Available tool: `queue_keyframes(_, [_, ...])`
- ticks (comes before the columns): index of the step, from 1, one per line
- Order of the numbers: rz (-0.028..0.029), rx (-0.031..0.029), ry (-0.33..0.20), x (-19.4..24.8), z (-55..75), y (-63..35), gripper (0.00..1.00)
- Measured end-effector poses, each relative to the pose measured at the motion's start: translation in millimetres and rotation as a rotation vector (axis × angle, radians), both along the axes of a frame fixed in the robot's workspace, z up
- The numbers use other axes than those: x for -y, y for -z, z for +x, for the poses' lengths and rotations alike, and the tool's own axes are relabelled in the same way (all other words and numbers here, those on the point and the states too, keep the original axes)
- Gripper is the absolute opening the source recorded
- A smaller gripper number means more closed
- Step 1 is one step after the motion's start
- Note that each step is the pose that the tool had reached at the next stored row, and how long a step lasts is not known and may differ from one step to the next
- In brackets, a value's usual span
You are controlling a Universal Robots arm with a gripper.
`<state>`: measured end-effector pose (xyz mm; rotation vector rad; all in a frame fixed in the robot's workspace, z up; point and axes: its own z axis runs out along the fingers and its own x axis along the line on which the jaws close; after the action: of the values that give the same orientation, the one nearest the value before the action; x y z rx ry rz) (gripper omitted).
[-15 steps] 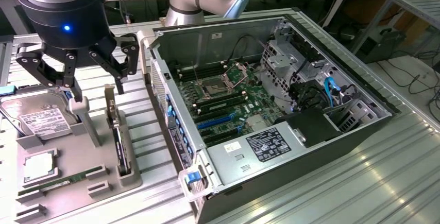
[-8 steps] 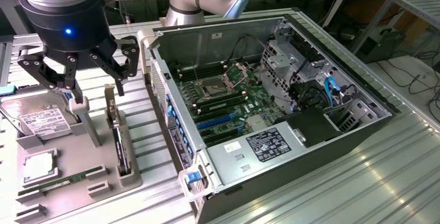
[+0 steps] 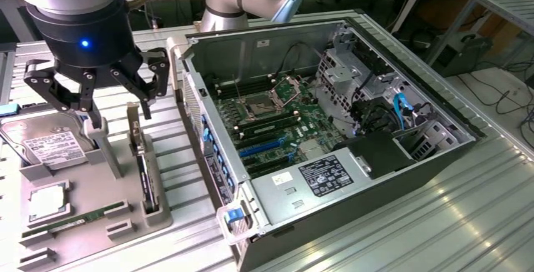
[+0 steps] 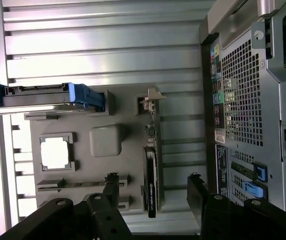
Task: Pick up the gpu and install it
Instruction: 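Pick up the gpu and move the gpu toward the slot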
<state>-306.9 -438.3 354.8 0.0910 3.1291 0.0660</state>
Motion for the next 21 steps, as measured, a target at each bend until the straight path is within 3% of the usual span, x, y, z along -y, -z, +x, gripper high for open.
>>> queue_keyframes(4, [0.0000, -0.0010, 0.000, 2.0, -0.1, 2.5, 0.66])
queue_keyframes(10, [0.0000, -0.0087, -0.003, 3.6, 0.0, 6.7, 0.66])
queue_keyframes(21, [-0.0002, -0.0093, -0.018, 6.4, -0.1, 10.5, 0.66])
